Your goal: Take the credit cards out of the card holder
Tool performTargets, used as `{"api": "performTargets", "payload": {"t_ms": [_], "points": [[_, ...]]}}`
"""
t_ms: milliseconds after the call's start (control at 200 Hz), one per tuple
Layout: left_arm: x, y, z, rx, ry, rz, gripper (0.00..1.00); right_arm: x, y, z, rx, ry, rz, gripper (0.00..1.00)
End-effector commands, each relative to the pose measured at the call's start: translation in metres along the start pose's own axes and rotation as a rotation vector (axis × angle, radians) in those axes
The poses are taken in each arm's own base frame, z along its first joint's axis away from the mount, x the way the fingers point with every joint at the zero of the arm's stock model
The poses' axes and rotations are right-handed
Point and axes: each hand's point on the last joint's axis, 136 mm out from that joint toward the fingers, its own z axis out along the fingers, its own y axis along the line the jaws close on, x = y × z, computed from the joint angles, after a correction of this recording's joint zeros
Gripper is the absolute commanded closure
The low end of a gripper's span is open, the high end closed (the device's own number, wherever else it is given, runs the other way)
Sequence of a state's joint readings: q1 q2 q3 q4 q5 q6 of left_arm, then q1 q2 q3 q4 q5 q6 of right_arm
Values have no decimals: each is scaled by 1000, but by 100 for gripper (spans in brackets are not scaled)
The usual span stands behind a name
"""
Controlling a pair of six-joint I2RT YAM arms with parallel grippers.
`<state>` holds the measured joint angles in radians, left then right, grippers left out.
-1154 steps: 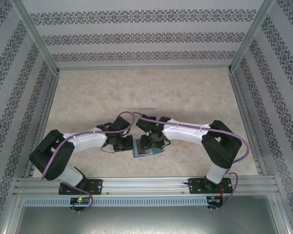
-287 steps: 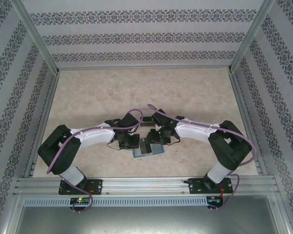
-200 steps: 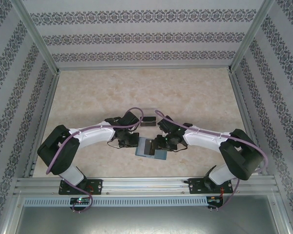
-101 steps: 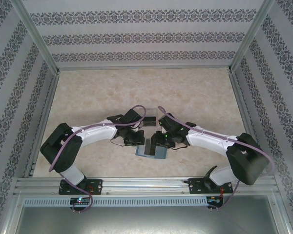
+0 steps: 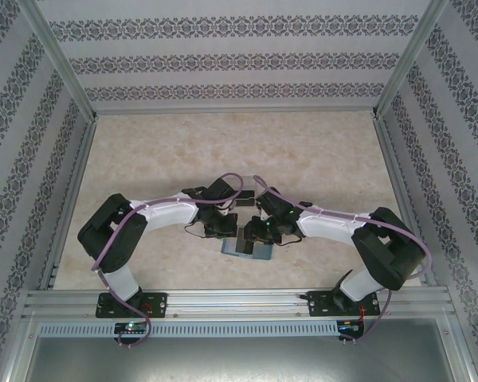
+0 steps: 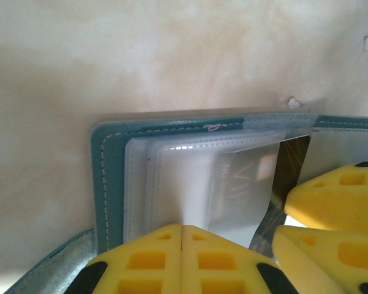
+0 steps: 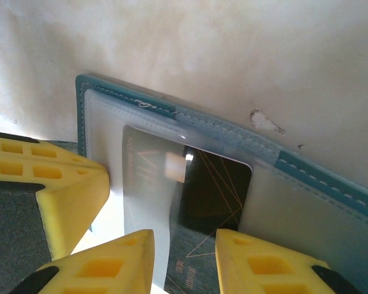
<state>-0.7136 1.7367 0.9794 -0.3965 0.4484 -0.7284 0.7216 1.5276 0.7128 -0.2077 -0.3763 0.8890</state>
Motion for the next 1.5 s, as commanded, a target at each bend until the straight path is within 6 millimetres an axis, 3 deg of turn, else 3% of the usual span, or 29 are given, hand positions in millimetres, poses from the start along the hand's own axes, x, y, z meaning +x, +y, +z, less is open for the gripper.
{"api": "performTargets", "payload": {"t_ms": [0,230,659,1494], "points": [[15,21,8,-90,43,7,94,-3,0,-9,-15,-27,12,66],[20,29,8,-115,47,2,94,-4,-8,-15,-19,-42,31,67],[19,25,9,-110,52,5,94,-1,-12,1,-45,2,42,68],[21,27,7,-115,50,8,94,-7,-4,-1,-113,-13,42,89]]}}
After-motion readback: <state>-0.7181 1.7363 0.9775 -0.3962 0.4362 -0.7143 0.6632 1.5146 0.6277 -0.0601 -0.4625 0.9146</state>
